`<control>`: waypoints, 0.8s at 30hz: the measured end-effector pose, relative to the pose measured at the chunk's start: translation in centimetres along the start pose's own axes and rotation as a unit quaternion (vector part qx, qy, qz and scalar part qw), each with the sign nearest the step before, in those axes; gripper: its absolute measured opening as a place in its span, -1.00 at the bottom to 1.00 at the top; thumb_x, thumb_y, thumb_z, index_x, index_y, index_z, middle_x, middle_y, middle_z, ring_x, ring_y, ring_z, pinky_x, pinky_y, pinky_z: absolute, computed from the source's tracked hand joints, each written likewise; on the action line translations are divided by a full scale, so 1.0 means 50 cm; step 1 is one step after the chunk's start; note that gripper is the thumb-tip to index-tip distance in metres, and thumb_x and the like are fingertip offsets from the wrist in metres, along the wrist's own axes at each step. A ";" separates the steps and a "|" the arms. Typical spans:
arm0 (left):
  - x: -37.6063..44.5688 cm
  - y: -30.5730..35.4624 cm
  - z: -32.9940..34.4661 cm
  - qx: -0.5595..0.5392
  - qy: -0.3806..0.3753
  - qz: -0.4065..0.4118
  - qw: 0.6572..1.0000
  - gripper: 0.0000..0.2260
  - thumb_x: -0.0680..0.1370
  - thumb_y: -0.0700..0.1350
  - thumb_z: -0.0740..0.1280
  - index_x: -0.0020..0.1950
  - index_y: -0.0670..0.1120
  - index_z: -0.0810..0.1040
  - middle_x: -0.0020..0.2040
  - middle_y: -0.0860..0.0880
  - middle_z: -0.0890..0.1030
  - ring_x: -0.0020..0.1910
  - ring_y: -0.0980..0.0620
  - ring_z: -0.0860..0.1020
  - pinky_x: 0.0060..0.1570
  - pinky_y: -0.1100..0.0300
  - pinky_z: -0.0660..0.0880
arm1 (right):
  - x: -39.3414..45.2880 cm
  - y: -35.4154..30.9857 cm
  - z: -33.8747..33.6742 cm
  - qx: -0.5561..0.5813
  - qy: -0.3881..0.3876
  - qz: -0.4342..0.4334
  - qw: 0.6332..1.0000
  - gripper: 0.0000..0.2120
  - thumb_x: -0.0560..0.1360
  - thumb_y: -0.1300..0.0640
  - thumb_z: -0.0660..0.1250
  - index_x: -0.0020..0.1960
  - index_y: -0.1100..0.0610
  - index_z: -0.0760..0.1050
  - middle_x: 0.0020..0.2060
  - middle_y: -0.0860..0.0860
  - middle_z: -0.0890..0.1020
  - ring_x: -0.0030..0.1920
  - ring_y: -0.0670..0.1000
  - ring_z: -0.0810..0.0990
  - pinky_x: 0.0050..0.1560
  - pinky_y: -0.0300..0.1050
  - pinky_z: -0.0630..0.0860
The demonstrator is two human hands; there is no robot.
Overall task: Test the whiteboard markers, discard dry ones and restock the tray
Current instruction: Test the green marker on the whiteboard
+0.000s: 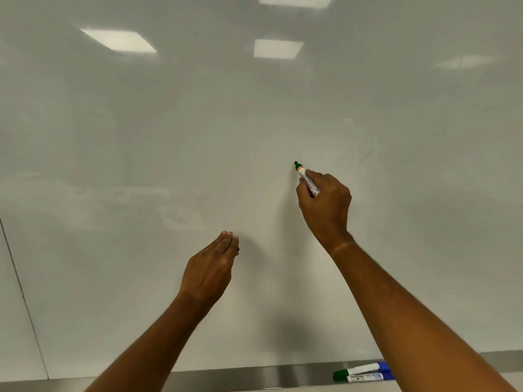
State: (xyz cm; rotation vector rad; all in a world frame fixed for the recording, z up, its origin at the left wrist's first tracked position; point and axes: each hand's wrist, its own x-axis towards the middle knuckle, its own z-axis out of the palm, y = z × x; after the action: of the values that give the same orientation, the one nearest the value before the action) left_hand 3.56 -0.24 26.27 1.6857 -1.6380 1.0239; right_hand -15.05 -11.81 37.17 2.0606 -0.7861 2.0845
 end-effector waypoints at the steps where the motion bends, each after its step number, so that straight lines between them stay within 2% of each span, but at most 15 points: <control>1: -0.001 0.000 0.002 0.002 -0.001 -0.001 1.000 -0.60 0.25 -0.31 0.58 0.06 -0.21 0.65 0.04 -0.14 0.66 0.04 -0.06 0.63 -0.35 0.12 0.58 | -0.008 0.001 0.001 0.004 -0.013 -0.016 1.000 -0.85 0.44 0.24 0.43 0.00 0.24 0.65 -0.33 0.08 0.63 -0.38 -0.03 0.51 -0.36 -0.40 0.29; 3: -0.004 0.001 0.004 0.004 -0.001 -0.008 1.000 -0.60 0.24 -0.31 0.59 0.06 -0.20 0.66 0.04 -0.13 0.66 0.03 -0.06 0.63 -0.35 0.13 0.58 | -0.029 0.007 0.001 0.000 -0.043 -0.048 0.998 -0.84 0.42 0.26 0.43 -0.01 0.24 0.65 -0.31 0.09 0.64 -0.36 0.00 0.56 -0.34 -0.31 0.37; 7: -0.014 0.000 0.011 0.011 -0.008 -0.015 1.000 -0.57 0.21 -0.32 0.59 0.06 -0.20 0.66 0.04 -0.14 0.66 0.03 -0.06 0.64 -0.34 0.13 0.59 | -0.084 0.041 -0.021 0.005 -0.035 0.009 0.999 -0.86 0.41 0.28 0.43 -0.03 0.24 0.65 -0.32 0.07 0.63 -0.36 -0.02 0.55 -0.32 -0.33 0.36; 9: -0.021 0.001 0.015 0.011 -0.017 -0.019 1.000 -0.56 0.21 -0.32 0.60 0.07 -0.20 0.66 0.04 -0.13 0.66 0.03 -0.05 0.64 -0.34 0.13 0.59 | -0.124 0.052 -0.030 -0.008 -0.070 0.010 0.997 -0.85 0.40 0.28 0.44 -0.03 0.23 0.65 -0.29 0.06 0.65 -0.33 -0.02 0.58 -0.29 -0.32 0.41; 13: -0.029 0.009 0.022 0.005 -0.030 -0.023 0.999 -0.56 0.21 -0.32 0.60 0.07 -0.19 0.65 0.04 -0.12 0.66 0.03 -0.04 0.63 -0.34 0.12 0.59 | -0.171 0.071 -0.051 -0.015 -0.090 0.069 0.993 -0.91 0.41 0.27 0.44 -0.08 0.20 0.65 -0.33 0.03 0.65 -0.37 -0.07 0.54 -0.32 -0.46 0.31; 16: -0.030 0.019 0.021 0.004 -0.034 -0.025 0.999 -0.56 0.20 -0.32 0.60 0.06 -0.19 0.66 0.03 -0.12 0.67 0.02 -0.04 0.64 -0.36 0.12 0.58 | -0.177 0.072 -0.059 -0.051 -0.168 0.066 0.982 -0.91 0.42 0.19 0.42 -0.10 0.16 0.67 -0.31 0.02 0.67 -0.35 -0.05 0.58 -0.30 -0.33 0.34; 18: -0.032 0.025 0.022 0.003 -0.036 -0.023 0.999 -0.56 0.20 -0.33 0.60 0.05 -0.20 0.66 0.03 -0.13 0.67 0.01 -0.05 0.64 -0.37 0.11 0.58 | -0.144 0.066 -0.071 -0.036 -0.138 0.052 0.988 -0.90 0.39 0.18 0.43 -0.10 0.14 0.68 -0.27 0.03 0.69 -0.30 -0.01 0.63 -0.26 -0.27 0.41; 20: -0.032 0.032 0.023 0.002 -0.035 -0.018 0.999 -0.55 0.20 -0.33 0.60 0.06 -0.20 0.65 0.03 -0.14 0.67 0.00 -0.06 0.64 -0.36 0.10 0.59 | -0.082 0.052 -0.092 -0.010 -0.056 0.042 0.997 -0.91 0.39 0.20 0.46 -0.11 0.16 0.68 -0.27 0.05 0.70 -0.30 -0.02 0.62 -0.24 -0.29 0.42; 22: -0.033 0.039 0.023 0.002 -0.036 -0.017 0.999 -0.56 0.20 -0.32 0.60 0.06 -0.21 0.65 0.03 -0.14 0.67 0.00 -0.07 0.65 -0.36 0.10 0.59 | -0.016 0.043 -0.104 -0.003 -0.018 0.047 0.999 -0.91 0.44 0.16 0.43 -0.18 0.17 0.66 -0.38 0.05 0.66 -0.40 -0.01 0.57 -0.33 -0.25 0.39; 24: -0.033 0.047 0.023 0.000 -0.036 -0.016 0.999 -0.56 0.19 -0.31 0.61 0.05 -0.21 0.66 0.02 -0.14 0.67 -0.02 -0.07 0.65 -0.38 0.10 0.58 | 0.038 0.048 -0.100 -0.012 -0.018 0.076 0.997 -0.78 0.49 0.07 0.37 -0.25 0.17 0.61 -0.47 0.04 0.59 -0.47 0.04 0.52 -0.38 -0.16 0.37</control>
State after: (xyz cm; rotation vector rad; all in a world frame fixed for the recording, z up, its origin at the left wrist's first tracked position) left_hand 1.44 -0.48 24.00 1.7615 -1.6515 0.9590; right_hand -20.73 -12.26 38.56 2.0930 -0.9965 2.1062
